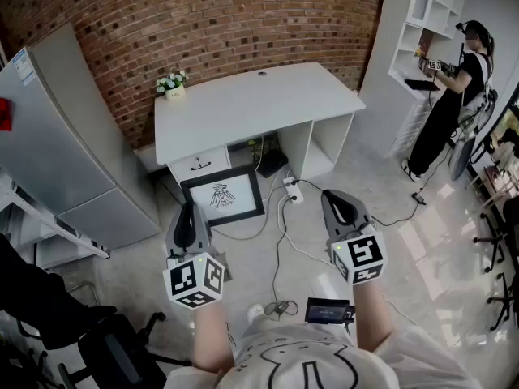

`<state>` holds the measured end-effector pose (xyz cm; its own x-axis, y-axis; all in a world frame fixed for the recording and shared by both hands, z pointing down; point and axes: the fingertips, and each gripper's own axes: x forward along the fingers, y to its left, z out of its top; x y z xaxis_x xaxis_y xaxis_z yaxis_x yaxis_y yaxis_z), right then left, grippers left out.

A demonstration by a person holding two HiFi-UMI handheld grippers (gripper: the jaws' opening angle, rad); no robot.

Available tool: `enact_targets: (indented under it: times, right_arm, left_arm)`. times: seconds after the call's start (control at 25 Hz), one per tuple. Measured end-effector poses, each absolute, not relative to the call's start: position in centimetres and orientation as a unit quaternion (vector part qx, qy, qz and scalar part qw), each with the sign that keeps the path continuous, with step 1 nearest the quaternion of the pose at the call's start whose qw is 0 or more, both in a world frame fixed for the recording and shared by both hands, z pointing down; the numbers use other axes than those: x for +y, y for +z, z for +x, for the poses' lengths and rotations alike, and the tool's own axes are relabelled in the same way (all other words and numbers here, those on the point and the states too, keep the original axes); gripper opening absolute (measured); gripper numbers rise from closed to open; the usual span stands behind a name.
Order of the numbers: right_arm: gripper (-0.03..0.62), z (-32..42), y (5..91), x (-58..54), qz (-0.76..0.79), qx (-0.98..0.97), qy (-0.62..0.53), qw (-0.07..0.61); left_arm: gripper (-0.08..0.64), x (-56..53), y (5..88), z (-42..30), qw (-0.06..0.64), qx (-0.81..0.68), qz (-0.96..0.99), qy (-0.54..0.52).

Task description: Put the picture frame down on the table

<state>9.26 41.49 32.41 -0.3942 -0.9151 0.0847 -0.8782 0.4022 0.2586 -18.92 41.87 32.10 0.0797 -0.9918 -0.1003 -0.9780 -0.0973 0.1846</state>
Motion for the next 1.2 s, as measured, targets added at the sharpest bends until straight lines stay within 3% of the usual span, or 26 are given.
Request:
enact_targets:
  times: [0.6, 1.2]
  right_arm:
    - [0.017, 12.5, 34.3, 53.1, 0.513, -0.852, -0.071, 0.08]
    - [0.018, 12.4, 32.8, 45.4, 0.553, -0.828, -0.071, 0.067]
  left_arm:
    - [0.069, 54.3, 33.5, -14.4, 0.034, -0.678, 0.728, -0.098]
    - [0.069, 45.0, 31.6, -14.5, 0.016, -0.646, 0.756, -0.102]
